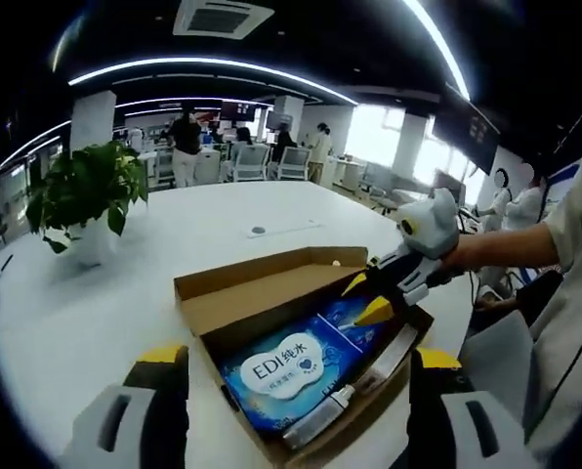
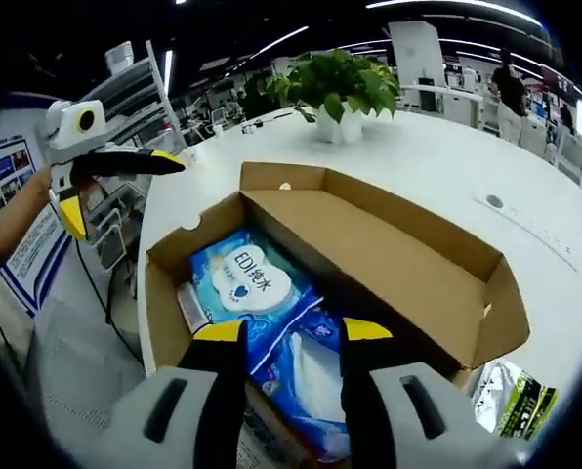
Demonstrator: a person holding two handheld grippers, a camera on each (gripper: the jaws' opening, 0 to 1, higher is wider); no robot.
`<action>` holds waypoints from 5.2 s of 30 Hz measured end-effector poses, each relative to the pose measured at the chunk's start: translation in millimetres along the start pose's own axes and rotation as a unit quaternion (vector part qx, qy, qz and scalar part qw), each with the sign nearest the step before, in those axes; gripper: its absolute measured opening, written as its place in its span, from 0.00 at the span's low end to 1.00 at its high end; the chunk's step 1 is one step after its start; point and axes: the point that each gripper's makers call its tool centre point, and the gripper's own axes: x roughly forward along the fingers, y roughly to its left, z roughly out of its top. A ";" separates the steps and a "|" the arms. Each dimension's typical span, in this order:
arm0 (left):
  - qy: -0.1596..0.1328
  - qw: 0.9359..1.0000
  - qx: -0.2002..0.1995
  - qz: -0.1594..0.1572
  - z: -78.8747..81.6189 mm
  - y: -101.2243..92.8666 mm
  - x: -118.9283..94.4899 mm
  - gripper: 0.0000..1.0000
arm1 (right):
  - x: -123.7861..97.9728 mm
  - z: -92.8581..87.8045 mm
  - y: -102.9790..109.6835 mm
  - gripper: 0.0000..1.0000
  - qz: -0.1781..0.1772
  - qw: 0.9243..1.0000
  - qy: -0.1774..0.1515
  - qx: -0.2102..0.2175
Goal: Operate the shoe box by opening the lid, removing the specified soft item, and placing it in the target area until the item is outside and the box remains undamaged.
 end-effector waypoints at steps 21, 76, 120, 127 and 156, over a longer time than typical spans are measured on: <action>-0.010 1.000 -0.018 0.015 -12.8 2.2 -12.7 0.90 | 33.0 -0.6 -2.6 0.24 -0.015 1.000 0.014 0.006; 0.066 0.997 -0.024 0.033 -36.9 5.4 38.8 0.56 | -7.6 4.5 -22.8 0.01 -0.089 0.995 0.003 0.045; 0.172 0.972 -0.160 -0.004 -88.0 -14.9 118.0 0.09 | -43.3 -9.9 -45.9 0.01 -0.116 0.993 0.003 0.037; 0.172 0.970 -0.171 -0.007 -83.7 -15.7 115.4 0.04 | -46.0 -8.2 -45.5 0.01 -0.114 0.992 0.000 0.047; 0.134 0.980 -0.148 -0.026 -30.0 -42.7 88.0 0.03 | -87.5 14.6 -46.0 0.00 -0.099 0.988 -0.036 0.117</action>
